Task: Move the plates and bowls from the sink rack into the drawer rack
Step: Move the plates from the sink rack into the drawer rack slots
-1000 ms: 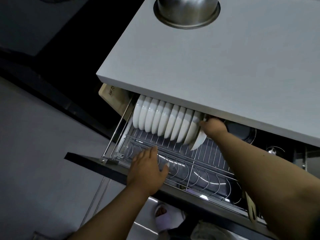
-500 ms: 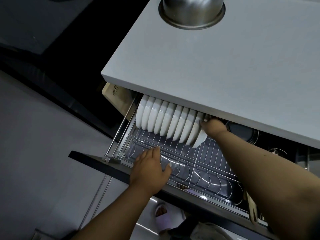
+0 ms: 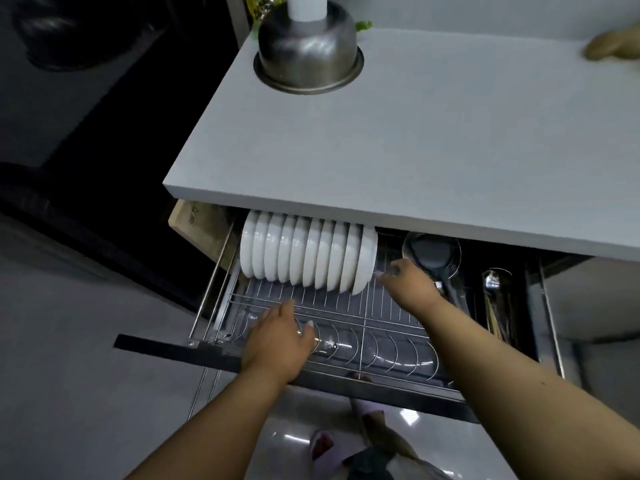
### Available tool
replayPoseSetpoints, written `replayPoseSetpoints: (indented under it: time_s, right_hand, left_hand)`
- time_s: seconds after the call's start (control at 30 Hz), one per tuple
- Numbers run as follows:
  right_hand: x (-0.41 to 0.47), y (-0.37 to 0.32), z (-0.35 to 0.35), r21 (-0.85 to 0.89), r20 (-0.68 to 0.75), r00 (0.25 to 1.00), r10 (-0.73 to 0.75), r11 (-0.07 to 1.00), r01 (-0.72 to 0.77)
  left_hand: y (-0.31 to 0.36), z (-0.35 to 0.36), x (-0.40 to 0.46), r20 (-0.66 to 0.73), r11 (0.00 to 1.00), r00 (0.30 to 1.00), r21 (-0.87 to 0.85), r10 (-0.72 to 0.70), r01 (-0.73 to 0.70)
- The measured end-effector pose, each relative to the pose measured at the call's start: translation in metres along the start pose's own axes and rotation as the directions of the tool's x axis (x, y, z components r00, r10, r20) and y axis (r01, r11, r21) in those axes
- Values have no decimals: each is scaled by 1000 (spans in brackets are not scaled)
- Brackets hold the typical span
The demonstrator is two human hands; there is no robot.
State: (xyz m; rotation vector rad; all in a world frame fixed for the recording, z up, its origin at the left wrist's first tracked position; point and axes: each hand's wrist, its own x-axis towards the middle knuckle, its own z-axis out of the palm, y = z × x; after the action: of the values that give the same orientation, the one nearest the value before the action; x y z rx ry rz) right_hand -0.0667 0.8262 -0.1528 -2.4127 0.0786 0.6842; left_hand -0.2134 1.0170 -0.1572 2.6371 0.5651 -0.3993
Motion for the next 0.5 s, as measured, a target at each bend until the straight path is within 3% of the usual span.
replayPoseSetpoints:
  time_s: [0.23, 0.5]
  right_hand:
    - [-72, 41, -47, 174, -179, 981, 81, 984, -50]
    - [-147, 105, -109, 330, -412, 890, 197, 942, -56]
  left_hand:
    - [38, 0, -5, -5, 988, 989, -41, 146, -146]
    - [153, 19, -26, 68, 886, 883, -67, 464, -460]
